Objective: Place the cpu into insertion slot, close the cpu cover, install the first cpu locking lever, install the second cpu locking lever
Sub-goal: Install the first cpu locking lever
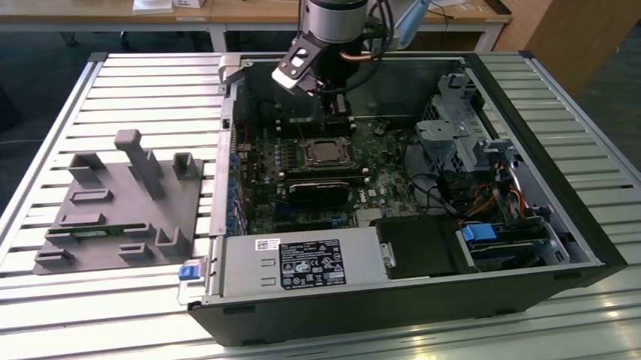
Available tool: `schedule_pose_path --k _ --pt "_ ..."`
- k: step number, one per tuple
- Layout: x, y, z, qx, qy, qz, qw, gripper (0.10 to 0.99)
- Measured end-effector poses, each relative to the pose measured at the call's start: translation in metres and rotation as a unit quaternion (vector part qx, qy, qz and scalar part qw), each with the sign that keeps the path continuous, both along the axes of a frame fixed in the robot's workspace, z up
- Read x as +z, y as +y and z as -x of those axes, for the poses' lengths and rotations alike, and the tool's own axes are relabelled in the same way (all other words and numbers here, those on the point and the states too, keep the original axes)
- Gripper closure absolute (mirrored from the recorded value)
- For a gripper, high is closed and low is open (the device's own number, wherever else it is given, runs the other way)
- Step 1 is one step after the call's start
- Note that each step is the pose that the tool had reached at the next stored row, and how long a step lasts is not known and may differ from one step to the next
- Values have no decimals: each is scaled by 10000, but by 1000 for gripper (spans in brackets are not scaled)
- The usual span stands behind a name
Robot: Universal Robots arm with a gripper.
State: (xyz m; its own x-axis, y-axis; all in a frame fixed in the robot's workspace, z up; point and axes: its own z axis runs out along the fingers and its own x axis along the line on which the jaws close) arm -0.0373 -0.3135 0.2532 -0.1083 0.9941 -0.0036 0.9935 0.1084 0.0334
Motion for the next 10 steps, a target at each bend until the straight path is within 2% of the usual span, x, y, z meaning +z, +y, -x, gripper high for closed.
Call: schedule_pose_path --k 10 --pt "0 0 1 350 0 4 9994 969"
